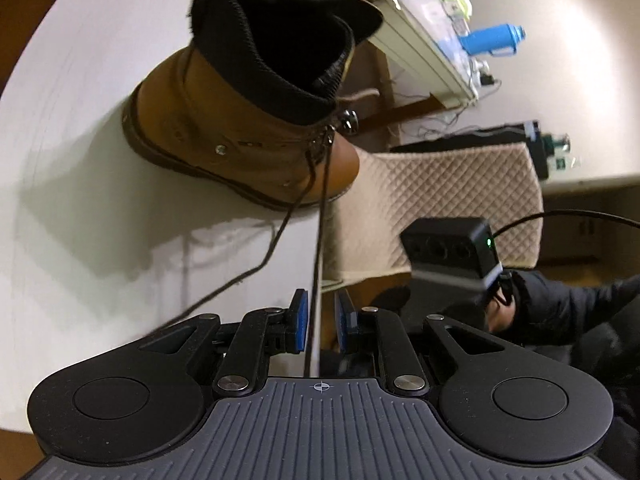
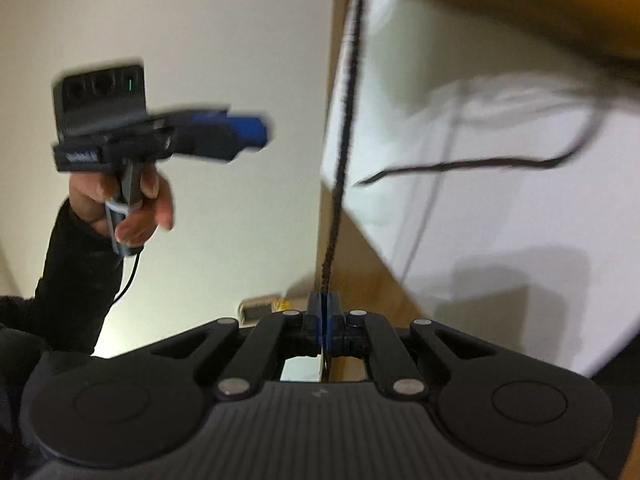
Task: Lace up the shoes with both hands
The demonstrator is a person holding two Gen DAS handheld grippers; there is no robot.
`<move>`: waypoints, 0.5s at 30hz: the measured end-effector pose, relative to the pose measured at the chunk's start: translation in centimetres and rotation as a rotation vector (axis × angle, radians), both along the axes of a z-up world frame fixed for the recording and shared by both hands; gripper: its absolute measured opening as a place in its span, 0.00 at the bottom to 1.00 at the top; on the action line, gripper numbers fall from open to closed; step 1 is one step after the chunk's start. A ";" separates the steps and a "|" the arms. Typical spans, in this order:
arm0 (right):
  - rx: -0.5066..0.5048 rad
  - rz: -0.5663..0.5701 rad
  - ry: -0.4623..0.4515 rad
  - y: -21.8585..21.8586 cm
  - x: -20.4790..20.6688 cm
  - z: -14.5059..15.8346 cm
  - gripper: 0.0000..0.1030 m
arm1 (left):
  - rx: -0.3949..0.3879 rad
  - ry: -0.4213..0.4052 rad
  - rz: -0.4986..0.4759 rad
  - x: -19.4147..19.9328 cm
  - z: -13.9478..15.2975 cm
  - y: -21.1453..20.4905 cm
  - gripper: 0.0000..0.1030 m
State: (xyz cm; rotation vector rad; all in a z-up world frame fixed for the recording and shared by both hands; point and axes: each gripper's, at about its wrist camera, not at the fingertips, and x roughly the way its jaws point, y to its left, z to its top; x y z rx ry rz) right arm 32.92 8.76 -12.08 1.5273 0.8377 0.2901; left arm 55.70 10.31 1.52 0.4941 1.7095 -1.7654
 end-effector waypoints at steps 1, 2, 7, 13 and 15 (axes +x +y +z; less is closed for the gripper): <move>0.007 0.021 -0.018 0.6 1.0 0.1 0.03 | -0.006 0.005 -0.007 -0.1 -0.1 -0.1 0.14; 0.014 0.048 -0.045 1.5 2.4 0.2 0.03 | -0.009 0.003 -0.024 -0.4 -0.2 -0.2 0.14; -0.003 0.116 -0.114 3.3 5.5 1.0 0.03 | -0.044 -0.009 -0.132 -2.2 -0.6 -0.6 0.14; -0.046 0.116 -0.113 3.8 6.9 1.3 0.03 | -0.113 -0.206 -0.317 -3.8 -0.9 -0.3 0.07; -0.081 0.099 -0.099 4.1 6.6 1.6 0.03 | -0.136 -0.316 -0.371 -3.8 -1.0 -0.2 0.07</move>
